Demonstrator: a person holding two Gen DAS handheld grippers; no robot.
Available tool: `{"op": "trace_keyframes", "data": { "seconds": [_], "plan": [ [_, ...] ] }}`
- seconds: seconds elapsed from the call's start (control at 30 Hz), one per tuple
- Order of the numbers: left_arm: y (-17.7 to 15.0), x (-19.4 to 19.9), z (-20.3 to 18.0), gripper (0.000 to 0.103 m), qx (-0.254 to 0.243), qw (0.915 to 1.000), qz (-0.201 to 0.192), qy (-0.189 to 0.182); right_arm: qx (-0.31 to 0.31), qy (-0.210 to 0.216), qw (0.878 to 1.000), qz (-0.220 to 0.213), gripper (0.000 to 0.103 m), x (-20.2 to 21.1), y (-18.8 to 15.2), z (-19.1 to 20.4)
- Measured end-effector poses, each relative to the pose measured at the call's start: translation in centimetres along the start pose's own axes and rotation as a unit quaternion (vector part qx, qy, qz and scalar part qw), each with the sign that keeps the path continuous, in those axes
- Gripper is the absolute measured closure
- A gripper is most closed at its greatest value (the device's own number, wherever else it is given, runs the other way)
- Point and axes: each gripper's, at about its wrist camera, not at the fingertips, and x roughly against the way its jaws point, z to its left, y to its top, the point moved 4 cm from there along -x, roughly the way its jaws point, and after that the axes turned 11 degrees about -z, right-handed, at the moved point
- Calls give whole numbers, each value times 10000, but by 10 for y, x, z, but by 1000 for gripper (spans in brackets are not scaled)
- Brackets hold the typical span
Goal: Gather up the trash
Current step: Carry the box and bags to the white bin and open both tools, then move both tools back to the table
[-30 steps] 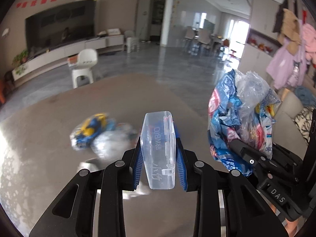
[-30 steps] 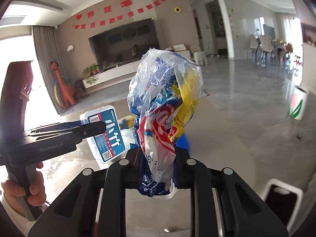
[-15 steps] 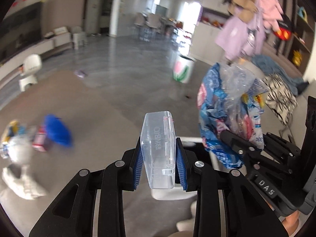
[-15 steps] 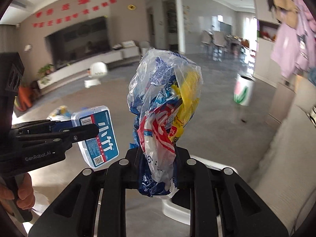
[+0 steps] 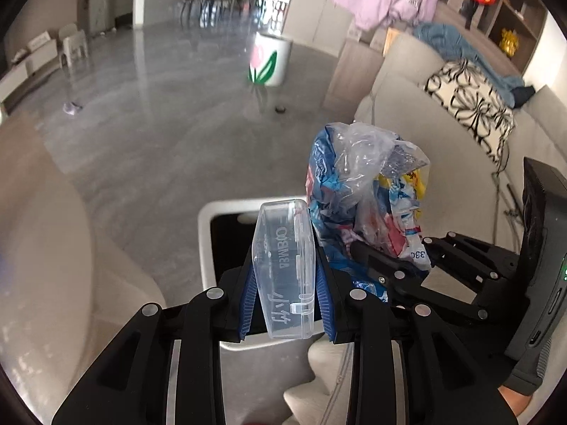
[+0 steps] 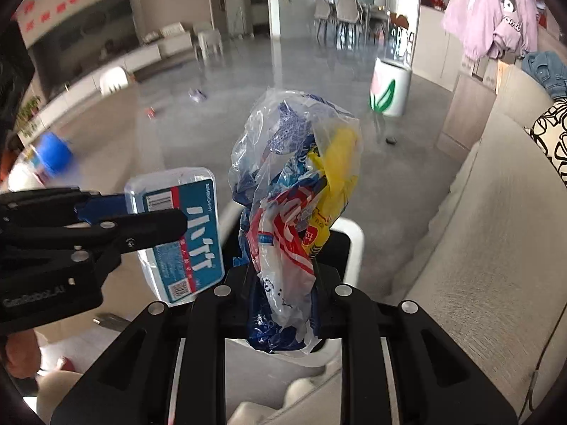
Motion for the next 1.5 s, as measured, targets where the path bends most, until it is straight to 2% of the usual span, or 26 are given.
{"op": "trace_keyframes", "data": {
  "seconds": [0.07, 0.13, 0.2, 0.23, 0.27, 0.3, 0.33, 0.37, 0.43, 0.63, 0.93, 1.03, 1.1, 1.3, 1.43, 1.5],
  "plan": [
    [-5, -15, 2, 73, 14, 9999, 132, -10, 130, -107, 9997, 148, 80, -18, -9, -4],
    [-11, -33, 3, 72, 17, 9996, 282, -51, 34, 74, 9991, 421, 78, -33, -12, -6],
    [-14, -44, 5, 68, 118, 9991, 385, -118, 93, 101, 9988, 472, 67, -42, -10, -10],
    [-15, -50, 10, 43, 369, 9979, 489, -222, 202, 99, 9980, 592, 31, -50, -10, -8],
    [-14, -52, 15, 13, 508, 9976, 476, -38, 428, -143, 9963, 732, 8, -57, -12, -8],
    [-13, -53, 22, 4, 689, 9966, 448, 26, 467, -64, 9952, 861, 4, -62, -14, -7],
    [-14, -54, 26, 5, 783, 9959, 443, 33, 342, 126, 9933, 1094, 4, -69, -17, -7],
    [-15, -56, 27, 5, 819, 9954, 504, -27, 280, 113, 9926, 1177, 4, -72, -17, -8],
    [-16, -57, 29, 5, 809, 9948, 614, -14, 370, -38, 9928, 1137, 4, -76, -17, -8],
    [-12, -45, 26, 5, 646, 9969, 432, 124, 550, -280, 9937, 940, 4, -63, -13, -6],
    [8, 5, 36, 5, 642, 9973, 28, 352, 330, -320, 9966, 683, 4, -29, 2, -8],
    [14, 29, 41, 5, 548, 9969, -162, 543, 313, -259, 9979, 510, 4, -12, 12, -1],
    [18, 50, 46, 5, 428, 9953, -356, 795, 341, -130, 9988, 327, 4, 2, 23, 9],
    [19, 116, 70, 5, 3, 9797, -833, 1823, 432, 339, 9979, -338, 4, 42, 60, 57],
    [14, 168, 97, 5, 285, 9671, -1160, 2244, 718, 743, 9930, -566, 4, 59, 80, 107],
    [11, 189, 110, 5, 438, 9592, -1291, 2475, 748, 803, 9915, -698, 4, 67, 89, 133]
  ]
}}
